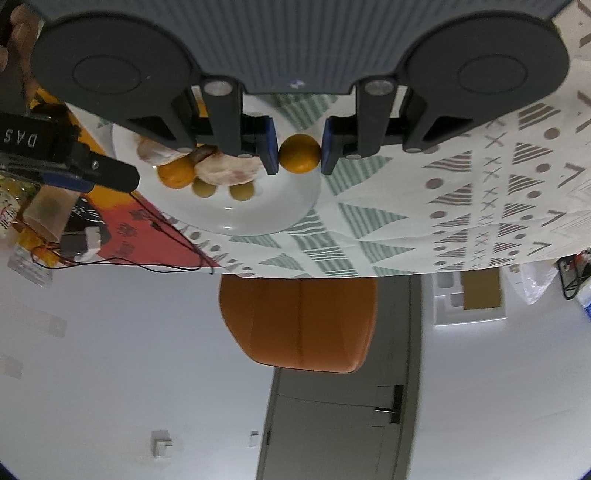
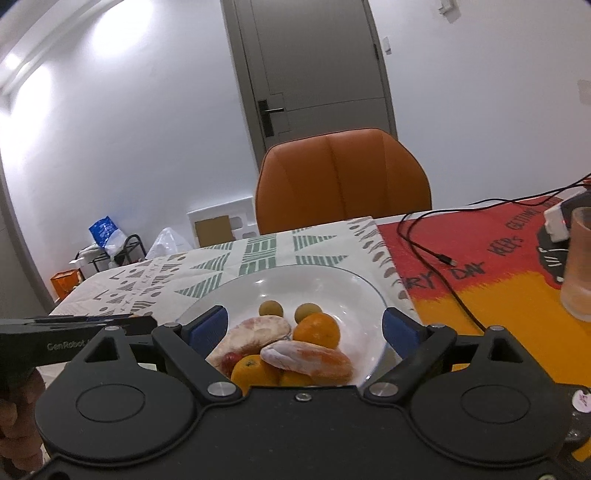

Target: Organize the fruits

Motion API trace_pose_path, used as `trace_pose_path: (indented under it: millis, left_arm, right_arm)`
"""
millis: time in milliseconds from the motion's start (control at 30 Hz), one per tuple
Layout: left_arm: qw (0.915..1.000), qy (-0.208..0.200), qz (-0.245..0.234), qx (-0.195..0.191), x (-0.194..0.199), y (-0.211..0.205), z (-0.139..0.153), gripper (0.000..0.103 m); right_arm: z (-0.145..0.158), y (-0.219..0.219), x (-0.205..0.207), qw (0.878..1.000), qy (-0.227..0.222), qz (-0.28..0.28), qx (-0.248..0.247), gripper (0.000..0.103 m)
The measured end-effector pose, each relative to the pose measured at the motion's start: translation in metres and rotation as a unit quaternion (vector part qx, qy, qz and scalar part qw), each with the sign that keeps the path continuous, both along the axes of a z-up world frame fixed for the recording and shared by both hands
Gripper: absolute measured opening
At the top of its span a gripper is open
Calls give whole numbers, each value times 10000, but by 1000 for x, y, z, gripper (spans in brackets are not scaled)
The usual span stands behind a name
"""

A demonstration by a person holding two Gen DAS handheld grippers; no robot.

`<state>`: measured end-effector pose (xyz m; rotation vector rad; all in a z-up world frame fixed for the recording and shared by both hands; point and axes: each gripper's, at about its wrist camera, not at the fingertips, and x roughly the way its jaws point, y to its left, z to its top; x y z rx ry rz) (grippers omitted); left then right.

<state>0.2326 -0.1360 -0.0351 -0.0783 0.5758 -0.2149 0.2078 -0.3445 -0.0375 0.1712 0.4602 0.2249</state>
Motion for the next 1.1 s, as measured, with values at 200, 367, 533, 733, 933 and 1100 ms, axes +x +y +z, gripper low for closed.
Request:
trace_pose_path:
  millis: [200, 367, 533, 733, 933, 1100]
  left_arm:
    - [9998, -70, -185, 54, 9, -11, 5, 23]
    - [9998, -146, -104, 86, 12, -13, 9, 26]
    - [9999, -44, -55, 107, 8, -9, 7, 30]
    - [9999, 62, 17, 119, 2, -2, 5, 35]
    - [9998, 114, 85, 132, -7, 5, 8, 40]
    - [9995, 17, 272, 133, -20, 14, 12, 72]
  right_arm:
    - [-3, -5, -6, 9999, 18, -99, 51, 91]
    - [-6, -9, -7, 9998, 67, -156, 120, 91]
    - [-8, -10, -10, 9997, 81, -163, 173, 91]
    - [-9, -9, -13, 9994, 94, -173, 270, 92]
    - [-6, -8, -19, 9994, 57, -168, 301, 93]
    - [-1, -2, -28, 9996, 9, -125, 272, 95]
